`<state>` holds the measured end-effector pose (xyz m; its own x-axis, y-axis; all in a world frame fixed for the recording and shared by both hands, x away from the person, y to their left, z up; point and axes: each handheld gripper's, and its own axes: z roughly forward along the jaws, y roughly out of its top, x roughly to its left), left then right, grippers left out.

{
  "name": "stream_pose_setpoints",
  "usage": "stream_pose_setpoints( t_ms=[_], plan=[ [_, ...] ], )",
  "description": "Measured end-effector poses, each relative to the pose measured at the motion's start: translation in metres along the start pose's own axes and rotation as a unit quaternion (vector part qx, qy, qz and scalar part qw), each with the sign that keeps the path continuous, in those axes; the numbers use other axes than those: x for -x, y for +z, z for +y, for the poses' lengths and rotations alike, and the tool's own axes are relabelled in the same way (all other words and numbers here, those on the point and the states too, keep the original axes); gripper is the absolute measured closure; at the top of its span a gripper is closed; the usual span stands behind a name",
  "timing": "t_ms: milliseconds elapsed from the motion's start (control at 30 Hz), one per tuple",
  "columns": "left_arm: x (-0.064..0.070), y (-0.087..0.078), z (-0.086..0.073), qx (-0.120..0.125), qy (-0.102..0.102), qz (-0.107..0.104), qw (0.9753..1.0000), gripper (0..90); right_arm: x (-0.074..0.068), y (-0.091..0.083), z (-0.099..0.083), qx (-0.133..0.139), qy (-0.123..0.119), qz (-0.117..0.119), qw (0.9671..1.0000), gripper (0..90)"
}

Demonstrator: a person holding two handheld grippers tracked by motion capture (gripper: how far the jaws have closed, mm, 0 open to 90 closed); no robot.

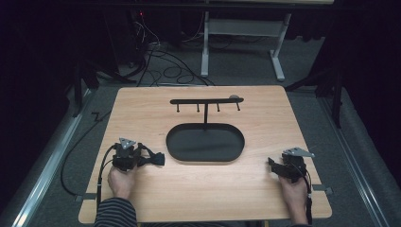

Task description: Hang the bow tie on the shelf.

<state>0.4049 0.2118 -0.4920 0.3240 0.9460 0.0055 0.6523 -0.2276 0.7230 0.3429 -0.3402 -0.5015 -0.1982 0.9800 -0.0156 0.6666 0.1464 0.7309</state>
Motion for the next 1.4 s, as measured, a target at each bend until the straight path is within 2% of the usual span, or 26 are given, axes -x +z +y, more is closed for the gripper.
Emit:
stream_pose_setpoints(
  t_ms=[100, 233, 500, 700, 867, 1400],
  plan=[
    [0.0, -0.002, 0.0, 0.002, 0.002, 0.001, 1.0, 89.3, 0.0, 0.0, 0.0, 0.0, 0.0, 0.0, 1.0, 38.4],
    [0.002, -0.013, 0.001, 0.024, 0.009, 0.0, 0.9997, 89.4, 0.0, 0.0, 0.0, 0.0, 0.0, 0.0, 1.0, 38.3],
    [0.005, -0.031, 0.004, 0.05, 0.022, -0.003, 0.9985, 89.4, 0.0, 0.0, 0.0, 0.0, 0.0, 0.0, 1.0, 38.4],
    [0.011, -0.045, 0.013, 0.071, 0.029, -0.016, 0.9969, 89.5, 0.0, 0.0, 0.0, 0.0, 0.0, 0.0, 1.0, 38.3],
    [0.017, -0.055, 0.019, 0.081, 0.042, -0.022, 0.9956, 89.5, 0.0, 0.0, 0.0, -0.001, 0.0, 0.001, 1.0, 38.3],
    [0.028, -0.076, 0.034, 0.1, 0.054, -0.051, 0.9922, 89.5, 0.0, 0.0, 0.0, -0.001, 0.0, 0.003, 1.0, 37.9]
  ],
)
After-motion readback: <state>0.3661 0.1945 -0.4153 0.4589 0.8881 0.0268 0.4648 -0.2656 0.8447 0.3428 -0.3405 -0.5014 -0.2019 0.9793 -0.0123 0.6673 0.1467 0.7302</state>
